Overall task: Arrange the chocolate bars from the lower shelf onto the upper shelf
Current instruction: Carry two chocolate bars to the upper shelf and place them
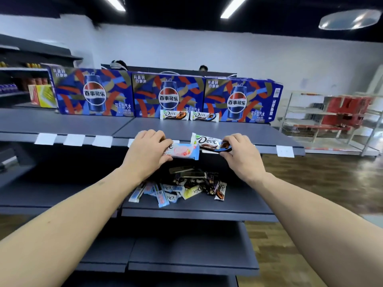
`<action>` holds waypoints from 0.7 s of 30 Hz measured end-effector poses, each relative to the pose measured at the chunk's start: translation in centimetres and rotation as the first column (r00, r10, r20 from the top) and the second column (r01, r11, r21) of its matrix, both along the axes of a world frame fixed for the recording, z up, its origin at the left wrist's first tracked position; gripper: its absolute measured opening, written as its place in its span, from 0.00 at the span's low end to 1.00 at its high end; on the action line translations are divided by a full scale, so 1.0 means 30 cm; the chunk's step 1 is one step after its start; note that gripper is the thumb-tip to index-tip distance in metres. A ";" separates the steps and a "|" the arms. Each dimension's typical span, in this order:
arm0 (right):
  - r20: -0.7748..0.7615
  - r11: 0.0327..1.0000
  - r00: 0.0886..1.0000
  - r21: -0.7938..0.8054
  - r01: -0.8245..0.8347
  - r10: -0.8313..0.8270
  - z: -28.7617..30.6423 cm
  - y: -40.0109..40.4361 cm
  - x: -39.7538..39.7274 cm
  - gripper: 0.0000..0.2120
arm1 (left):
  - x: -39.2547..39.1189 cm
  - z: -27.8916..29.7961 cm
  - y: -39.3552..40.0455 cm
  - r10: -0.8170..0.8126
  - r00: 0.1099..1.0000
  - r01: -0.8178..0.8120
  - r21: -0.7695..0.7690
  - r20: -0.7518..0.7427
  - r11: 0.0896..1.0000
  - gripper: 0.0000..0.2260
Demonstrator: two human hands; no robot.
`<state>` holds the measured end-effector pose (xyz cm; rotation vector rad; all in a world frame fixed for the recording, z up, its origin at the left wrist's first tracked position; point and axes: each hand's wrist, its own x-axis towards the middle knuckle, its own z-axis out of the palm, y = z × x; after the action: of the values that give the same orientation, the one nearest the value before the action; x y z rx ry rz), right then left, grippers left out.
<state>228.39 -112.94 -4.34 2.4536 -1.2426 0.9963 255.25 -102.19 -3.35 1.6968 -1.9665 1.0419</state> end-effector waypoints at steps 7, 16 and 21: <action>-0.018 0.999 0.999 0.008 0.047 -0.047 0.085 -0.152 0.111 0.19 | 0.140 0.066 -0.158 0.035 0.999 -0.035 -0.024 0.005 0.999 0.19; -0.043 0.993 0.994 0.048 0.107 -0.105 0.115 -0.356 0.264 0.20 | 0.329 0.115 -0.378 0.047 0.999 -0.047 -0.012 0.010 0.999 0.20; -0.037 0.990 0.992 0.061 0.125 -0.123 0.117 -0.428 0.311 0.20 | 0.383 0.120 -0.472 0.055 0.998 -0.055 0.005 0.004 0.998 0.20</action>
<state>237.72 -125.79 -0.84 2.3948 -1.4173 0.8926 266.73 -116.35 0.24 1.7628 -1.9366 1.0605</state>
